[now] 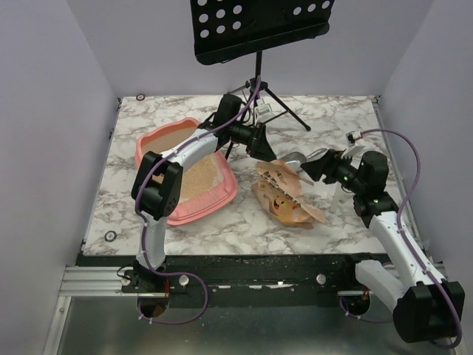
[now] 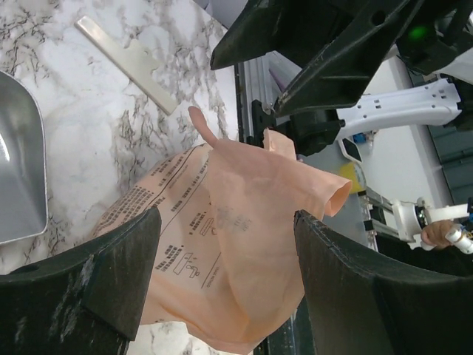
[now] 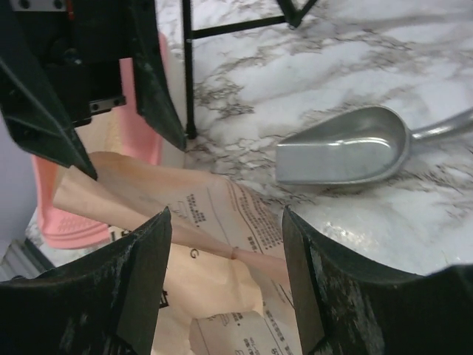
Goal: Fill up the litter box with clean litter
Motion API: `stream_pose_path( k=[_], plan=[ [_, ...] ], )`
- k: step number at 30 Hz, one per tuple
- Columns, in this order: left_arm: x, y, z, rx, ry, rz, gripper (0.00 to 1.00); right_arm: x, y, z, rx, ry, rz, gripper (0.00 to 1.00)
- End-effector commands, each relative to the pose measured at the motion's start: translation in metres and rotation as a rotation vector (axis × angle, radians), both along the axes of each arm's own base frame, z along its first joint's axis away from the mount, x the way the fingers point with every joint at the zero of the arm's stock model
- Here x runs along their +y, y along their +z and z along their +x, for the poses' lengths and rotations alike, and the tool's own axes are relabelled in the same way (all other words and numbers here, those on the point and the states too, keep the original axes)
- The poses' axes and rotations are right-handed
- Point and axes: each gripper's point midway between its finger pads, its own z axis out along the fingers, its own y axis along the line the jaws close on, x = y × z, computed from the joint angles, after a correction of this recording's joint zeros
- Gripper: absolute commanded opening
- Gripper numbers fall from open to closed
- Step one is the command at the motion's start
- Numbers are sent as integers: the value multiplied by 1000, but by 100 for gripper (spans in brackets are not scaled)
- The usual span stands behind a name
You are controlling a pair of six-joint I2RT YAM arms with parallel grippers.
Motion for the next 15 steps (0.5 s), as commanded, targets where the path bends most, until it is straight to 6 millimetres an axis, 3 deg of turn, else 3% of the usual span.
stream_pose_path(
  k=[1,6,8,11,15],
  plan=[
    [6,28,-11,-48,-65,-90,81,34,39,-11,-188,251,32,68],
    [11,30,-7,-22,-54,-132,81,54,40,-30,-286,328,-58,69],
    [14,39,-10,65,-59,-150,81,61,39,-33,-316,342,-101,70],
    [24,64,-24,-1,-127,-253,81,69,31,-33,-312,358,-134,70],
    [25,48,-17,25,-134,-244,77,68,31,-23,-345,296,-186,73]
  ],
)
